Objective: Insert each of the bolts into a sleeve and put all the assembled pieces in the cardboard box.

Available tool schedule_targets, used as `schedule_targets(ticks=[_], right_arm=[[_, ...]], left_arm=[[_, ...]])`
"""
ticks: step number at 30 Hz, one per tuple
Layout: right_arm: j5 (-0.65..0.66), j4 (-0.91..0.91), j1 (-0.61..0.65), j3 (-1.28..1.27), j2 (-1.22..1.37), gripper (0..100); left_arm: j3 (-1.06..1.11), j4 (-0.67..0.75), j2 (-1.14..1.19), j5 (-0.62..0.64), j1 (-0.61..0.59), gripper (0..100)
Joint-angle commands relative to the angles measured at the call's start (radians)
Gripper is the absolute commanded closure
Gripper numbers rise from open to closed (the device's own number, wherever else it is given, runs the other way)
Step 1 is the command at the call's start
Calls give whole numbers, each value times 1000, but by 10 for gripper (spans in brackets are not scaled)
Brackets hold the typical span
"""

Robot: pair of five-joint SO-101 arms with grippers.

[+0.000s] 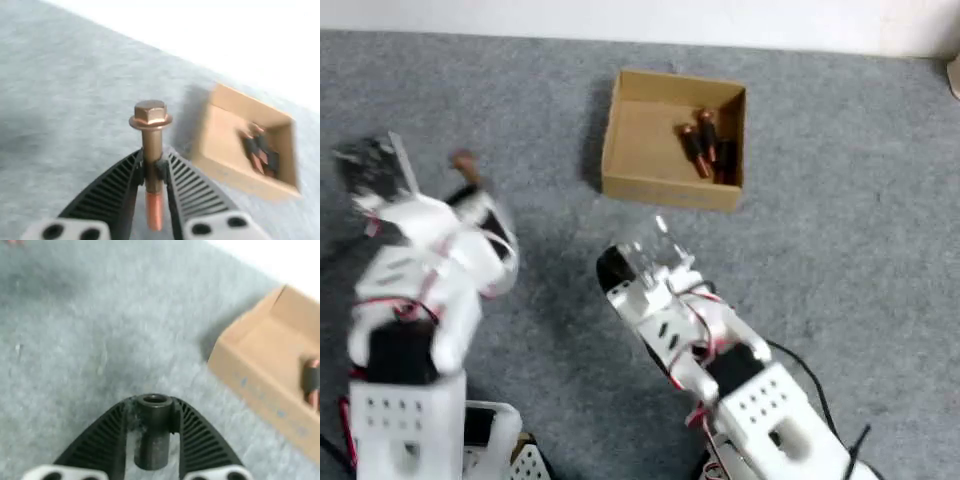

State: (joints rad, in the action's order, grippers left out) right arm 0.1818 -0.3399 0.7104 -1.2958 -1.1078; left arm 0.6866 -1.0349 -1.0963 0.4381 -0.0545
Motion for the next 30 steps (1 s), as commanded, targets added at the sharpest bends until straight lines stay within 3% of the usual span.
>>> schedule_targets(ticks=[1, 7, 11, 19, 30], right_arm=[[48, 117, 62, -104, -182, 993], [91, 133, 77, -255, -438, 993], [92, 131, 77, -344, -591, 993], [92, 130, 79, -429, -727, 993], [94, 128, 189, -437, -710, 993]], left_arm=[[99, 48, -200, 3, 182, 996], [367, 287, -463, 64, 219, 996], [521, 373, -634, 64, 220, 996], [690, 376, -731, 120, 272, 995], [590, 374, -730, 123, 375, 995]])
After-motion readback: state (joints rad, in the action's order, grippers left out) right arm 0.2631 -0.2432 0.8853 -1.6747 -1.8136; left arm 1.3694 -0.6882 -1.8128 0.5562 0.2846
